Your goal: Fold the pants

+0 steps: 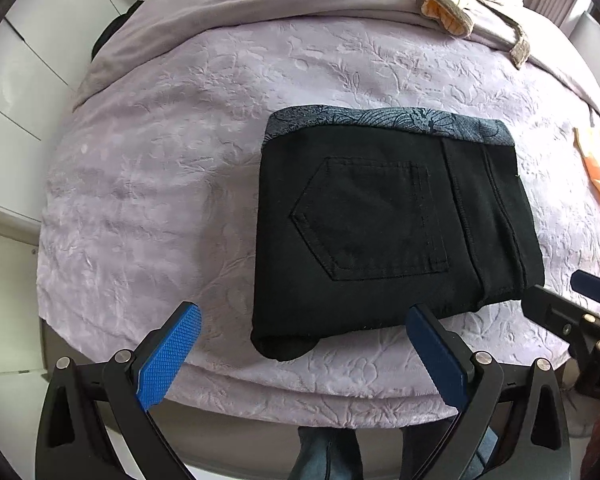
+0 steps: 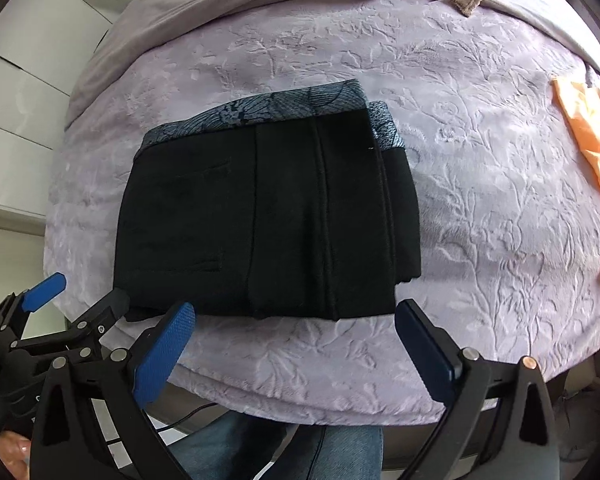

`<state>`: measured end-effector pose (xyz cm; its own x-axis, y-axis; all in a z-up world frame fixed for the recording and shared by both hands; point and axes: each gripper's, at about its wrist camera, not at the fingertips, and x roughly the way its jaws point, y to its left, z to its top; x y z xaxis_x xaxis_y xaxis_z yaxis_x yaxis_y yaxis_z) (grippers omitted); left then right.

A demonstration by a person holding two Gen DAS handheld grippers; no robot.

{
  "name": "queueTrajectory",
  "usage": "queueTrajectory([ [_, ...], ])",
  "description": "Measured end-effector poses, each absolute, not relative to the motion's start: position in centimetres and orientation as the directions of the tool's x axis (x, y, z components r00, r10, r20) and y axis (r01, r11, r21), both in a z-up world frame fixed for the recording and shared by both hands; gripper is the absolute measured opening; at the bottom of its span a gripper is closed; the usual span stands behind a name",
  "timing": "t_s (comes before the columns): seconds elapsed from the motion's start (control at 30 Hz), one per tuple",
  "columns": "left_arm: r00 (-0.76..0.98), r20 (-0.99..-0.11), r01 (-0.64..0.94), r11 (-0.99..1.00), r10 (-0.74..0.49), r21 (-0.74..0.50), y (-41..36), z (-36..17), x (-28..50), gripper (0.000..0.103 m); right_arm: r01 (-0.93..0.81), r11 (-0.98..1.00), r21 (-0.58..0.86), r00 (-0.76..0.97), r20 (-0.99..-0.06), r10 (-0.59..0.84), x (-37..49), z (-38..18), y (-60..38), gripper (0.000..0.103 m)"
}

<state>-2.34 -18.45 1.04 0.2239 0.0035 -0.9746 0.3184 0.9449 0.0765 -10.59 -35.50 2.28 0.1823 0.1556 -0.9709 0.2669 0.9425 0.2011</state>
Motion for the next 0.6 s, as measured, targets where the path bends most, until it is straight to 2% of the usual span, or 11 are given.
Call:
queueTrajectory([
  [0.6, 0.249, -0.968, 0.336, 0.94, -0.024, 0.063, -18.9, 2.2, -4.1, 0.103, 0.266, 0.956, 0.125, 0.185, -0.98, 0.077, -13.1, 4.1, -33.9, 0.101],
])
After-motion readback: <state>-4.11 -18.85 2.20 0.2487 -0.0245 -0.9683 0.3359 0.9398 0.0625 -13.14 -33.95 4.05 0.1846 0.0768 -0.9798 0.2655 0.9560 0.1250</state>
